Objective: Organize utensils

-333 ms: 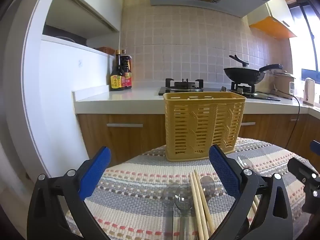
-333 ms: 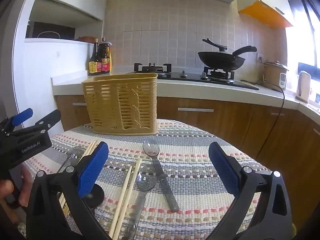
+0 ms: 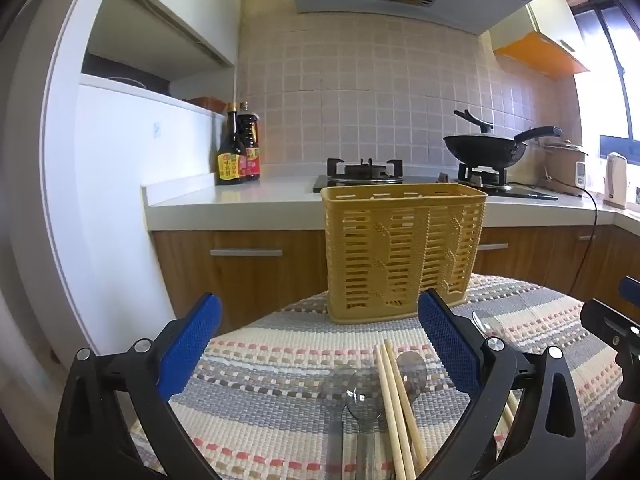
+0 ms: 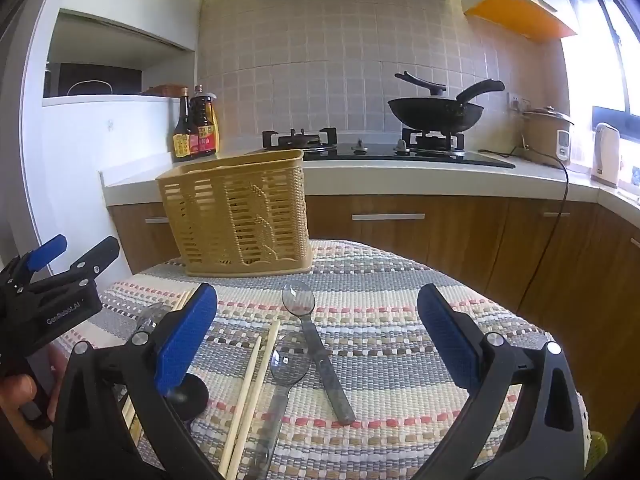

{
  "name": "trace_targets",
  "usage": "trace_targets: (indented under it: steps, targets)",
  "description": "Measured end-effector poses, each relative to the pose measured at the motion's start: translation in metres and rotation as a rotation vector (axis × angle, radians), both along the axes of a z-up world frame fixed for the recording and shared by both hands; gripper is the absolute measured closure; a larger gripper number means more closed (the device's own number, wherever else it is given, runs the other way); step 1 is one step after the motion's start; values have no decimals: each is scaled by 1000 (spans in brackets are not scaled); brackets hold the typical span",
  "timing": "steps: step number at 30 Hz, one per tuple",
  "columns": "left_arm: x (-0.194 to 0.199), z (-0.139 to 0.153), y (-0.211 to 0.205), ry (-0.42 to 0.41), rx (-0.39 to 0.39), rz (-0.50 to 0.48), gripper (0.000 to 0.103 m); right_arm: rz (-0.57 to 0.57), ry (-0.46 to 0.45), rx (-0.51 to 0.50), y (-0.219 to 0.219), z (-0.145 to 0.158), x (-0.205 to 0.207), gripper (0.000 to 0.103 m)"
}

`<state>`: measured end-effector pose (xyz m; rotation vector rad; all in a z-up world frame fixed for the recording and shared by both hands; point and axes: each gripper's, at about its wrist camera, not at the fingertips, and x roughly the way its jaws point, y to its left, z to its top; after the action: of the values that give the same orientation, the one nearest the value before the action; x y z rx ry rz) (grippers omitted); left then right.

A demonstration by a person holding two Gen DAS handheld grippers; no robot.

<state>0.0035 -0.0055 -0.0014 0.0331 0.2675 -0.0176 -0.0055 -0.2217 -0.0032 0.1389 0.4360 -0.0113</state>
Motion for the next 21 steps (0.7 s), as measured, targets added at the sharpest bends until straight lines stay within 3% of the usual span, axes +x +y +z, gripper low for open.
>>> trace_targets:
  steps: [5, 21]
  targets:
    - [-6, 3, 1, -3, -3, -9, 8, 38, -51, -30, 10, 4, -27, 7]
    - [-7, 5, 4, -15, -16, -24, 8, 63, -45, -50, 12, 7, -26, 7]
